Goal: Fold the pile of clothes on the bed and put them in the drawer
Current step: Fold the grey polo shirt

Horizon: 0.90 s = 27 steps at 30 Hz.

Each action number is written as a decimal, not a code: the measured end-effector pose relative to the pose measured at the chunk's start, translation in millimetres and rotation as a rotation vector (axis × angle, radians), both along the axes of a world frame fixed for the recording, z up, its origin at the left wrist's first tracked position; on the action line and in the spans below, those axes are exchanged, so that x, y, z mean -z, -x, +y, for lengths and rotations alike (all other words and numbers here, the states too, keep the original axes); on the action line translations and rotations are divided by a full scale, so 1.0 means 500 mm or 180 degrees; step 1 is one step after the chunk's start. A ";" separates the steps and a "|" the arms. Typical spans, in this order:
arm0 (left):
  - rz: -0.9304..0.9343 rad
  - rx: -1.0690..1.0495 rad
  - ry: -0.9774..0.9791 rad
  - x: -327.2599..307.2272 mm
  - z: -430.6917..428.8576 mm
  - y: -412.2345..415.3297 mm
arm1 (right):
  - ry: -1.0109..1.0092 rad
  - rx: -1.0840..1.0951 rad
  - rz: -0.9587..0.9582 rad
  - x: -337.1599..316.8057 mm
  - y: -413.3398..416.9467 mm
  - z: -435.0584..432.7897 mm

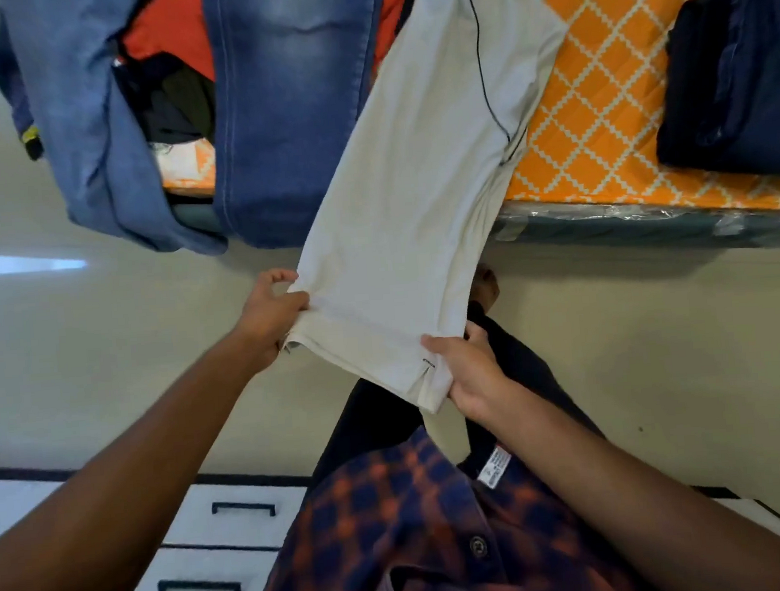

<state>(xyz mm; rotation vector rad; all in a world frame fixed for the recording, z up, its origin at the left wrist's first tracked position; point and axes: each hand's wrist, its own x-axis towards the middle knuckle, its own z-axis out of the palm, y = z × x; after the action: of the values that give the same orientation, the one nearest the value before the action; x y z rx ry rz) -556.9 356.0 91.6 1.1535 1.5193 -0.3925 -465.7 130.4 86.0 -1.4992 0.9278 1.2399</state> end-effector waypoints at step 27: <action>-0.1977 0.4944 -0.2778 0.213 0.135 -0.531 | 0.0151 -0.3829 -0.4298 0.216 -0.437 0.073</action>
<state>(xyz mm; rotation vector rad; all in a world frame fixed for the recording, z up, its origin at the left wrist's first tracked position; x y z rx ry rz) -291.5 423.5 -14.9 2.7074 -0.0977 -0.2795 -246.9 167.0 -22.0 -2.4225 -0.9678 0.5298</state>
